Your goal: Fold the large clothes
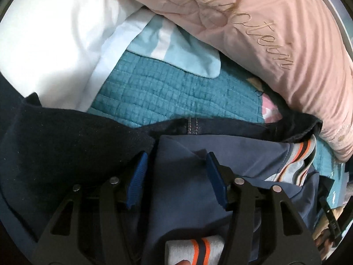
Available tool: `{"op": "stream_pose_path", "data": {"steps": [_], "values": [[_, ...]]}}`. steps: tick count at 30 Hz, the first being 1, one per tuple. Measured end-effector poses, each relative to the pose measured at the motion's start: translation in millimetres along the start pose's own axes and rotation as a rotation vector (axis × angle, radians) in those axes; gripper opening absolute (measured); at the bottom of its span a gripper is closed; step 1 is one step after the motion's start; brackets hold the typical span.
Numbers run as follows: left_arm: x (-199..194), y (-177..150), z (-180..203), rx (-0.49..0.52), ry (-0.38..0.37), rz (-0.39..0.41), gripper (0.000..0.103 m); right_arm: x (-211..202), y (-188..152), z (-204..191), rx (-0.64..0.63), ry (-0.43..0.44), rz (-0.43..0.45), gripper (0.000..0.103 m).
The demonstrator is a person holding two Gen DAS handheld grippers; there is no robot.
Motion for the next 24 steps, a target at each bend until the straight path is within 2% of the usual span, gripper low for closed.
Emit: {"op": "stream_pose_path", "data": {"steps": [1, 2, 6, 12, 15, 20, 21, 23, 24], "values": [[0, 0, 0, -0.005, -0.011, 0.003, 0.050, 1, 1, 0, 0.004, 0.003, -0.001, 0.054], [1, -1, 2, -0.008, -0.050, -0.007, 0.034, 2, 3, 1, 0.010, 0.004, 0.001, 0.054], [-4, -10, 9, 0.025, -0.034, 0.035, 0.025, 4, 12, 8, 0.057, 0.029, 0.007, 0.054], [-25, -17, 16, 0.041, -0.084, 0.072, 0.017, 17, 23, 18, 0.086, 0.041, -0.020, 0.054], [-32, -19, 23, 0.058, -0.093, 0.079, 0.017, 28, 28, 23, 0.109, 0.007, -0.041, 0.054], [-37, -20, 23, 0.055, -0.113, 0.079, 0.017, 47, 31, 39, 0.222, 0.079, -0.095, 0.054], [-40, -22, 23, 0.059, -0.119, 0.081, 0.017, 47, 32, 39, 0.235, 0.096, -0.096, 0.052], [-46, -23, 25, 0.069, -0.131, 0.085, 0.017, 44, 32, 35, 0.219, 0.091, -0.094, 0.024], [-49, -24, 24, 0.071, -0.135, 0.089, 0.017, 42, 32, 34, 0.206, 0.064, -0.089, 0.018]]}}
Point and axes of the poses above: each gripper's, at about its wrist camera, not at the fingertips, and x roughly the way its jaws point, z to its right, y to its top, the point moved 2 cm from there along x, roughly the way its jaws point, and after that the axes turned 1 degree about z, right-handed, at the moved point
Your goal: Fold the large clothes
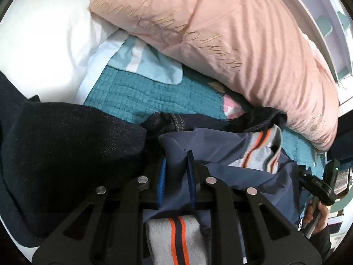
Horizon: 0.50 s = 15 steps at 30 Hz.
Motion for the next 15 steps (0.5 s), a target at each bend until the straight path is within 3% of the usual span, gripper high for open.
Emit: {"op": "stream_pose_path", "data": {"steps": [2, 10, 15], "values": [[-8, -1, 0, -0.005, -0.027, 0.002, 0.017, -4, -2, 2, -0.006, -0.017, 0.013, 0.007], [-25, -9, 10, 0.007, -0.040, 0.022, 0.016, -32, -14, -27, -0.095, -0.007, 0.079, 0.005], [-57, -19, 16, 0.014, -0.074, 0.075, 0.011, -60, -22, -39, -0.100, 0.089, 0.142, 0.005]]}}
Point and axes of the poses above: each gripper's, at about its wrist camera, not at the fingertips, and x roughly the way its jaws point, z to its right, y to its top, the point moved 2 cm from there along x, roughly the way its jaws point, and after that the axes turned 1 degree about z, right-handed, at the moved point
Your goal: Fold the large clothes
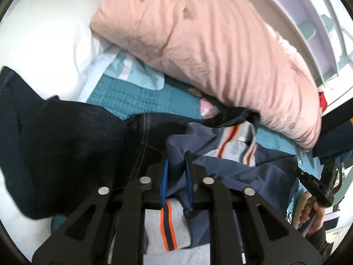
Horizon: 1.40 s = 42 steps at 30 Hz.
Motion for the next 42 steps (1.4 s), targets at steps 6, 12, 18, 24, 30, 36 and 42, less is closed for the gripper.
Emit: {"op": "stream_pose_path", "data": {"steps": [6, 12, 18, 24, 30, 36, 42], "values": [[-59, -29, 11, 0.009, 0.039, 0.114, 0.007, -49, -24, -20, -0.015, 0.073, 0.056, 0.004], [-79, -56, 10, -0.019, 0.029, 0.099, 0.006, -81, -58, -48, -0.066, 0.081, 0.046, 0.004], [-60, -44, -8, -0.062, 0.035, 0.083, 0.022, -90, -78, -64, -0.083, 0.087, 0.054, 0.004], [-17, -24, -28, -0.099, 0.054, 0.018, 0.038, -92, -82, -37, -0.013, 0.079, 0.054, 0.004], [26, -5, -40, -0.113, 0.090, -0.003, 0.049, -91, -81, -20, 0.002, 0.085, 0.049, 0.004], [58, 11, -51, -0.153, 0.092, -0.010, 0.051, -90, -85, -7, 0.025, 0.110, 0.034, 0.004], [74, 18, -52, -0.144, 0.039, -0.030, 0.038, -86, -84, -1, 0.037, 0.122, 0.028, 0.004]]}}
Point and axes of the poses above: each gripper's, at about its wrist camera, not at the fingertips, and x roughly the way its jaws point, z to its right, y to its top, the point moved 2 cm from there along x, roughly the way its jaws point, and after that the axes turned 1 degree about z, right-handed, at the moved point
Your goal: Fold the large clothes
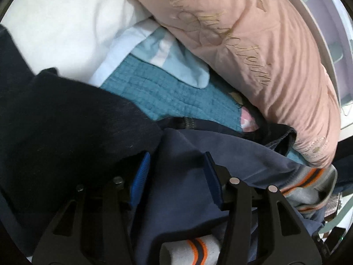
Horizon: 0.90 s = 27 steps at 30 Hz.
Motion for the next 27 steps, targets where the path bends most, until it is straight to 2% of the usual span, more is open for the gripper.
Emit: {"op": "stream_pose_path", "data": {"steps": [2, 3, 6, 11, 15, 17, 22, 27], "values": [[7, 0, 3, 0.023, -0.001, -0.029, 0.030, 2, 2, 1, 0.000, 0.000, 0.003, 0.004], [8, -1, 5, 0.035, 0.005, -0.031, 0.022, 2, 3, 2, 0.000, 0.000, 0.002, 0.004], [-5, -7, 10, 0.081, 0.011, 0.019, 0.009, 3, 3, 4, 0.003, -0.005, 0.000, 0.004], [-44, -16, 21, 0.100, -0.062, 0.083, 0.007, 2, 2, 3, 0.002, -0.013, 0.001, 0.004], [-88, -36, 29, 0.109, -0.130, 0.129, 0.007, -3, -3, -2, -0.001, -0.019, -0.004, 0.004], [-105, -48, 32, 0.124, -0.134, 0.150, 0.007, -9, -6, -5, -0.011, -0.032, 0.000, 0.004], [-149, -93, 27, 0.108, -0.157, 0.174, 0.007, -33, -19, -15, -0.014, -0.030, 0.006, 0.004], [-199, -158, 2, 0.032, -0.172, 0.194, 0.007, -68, -48, -30, -0.036, -0.044, -0.008, 0.004]]}}
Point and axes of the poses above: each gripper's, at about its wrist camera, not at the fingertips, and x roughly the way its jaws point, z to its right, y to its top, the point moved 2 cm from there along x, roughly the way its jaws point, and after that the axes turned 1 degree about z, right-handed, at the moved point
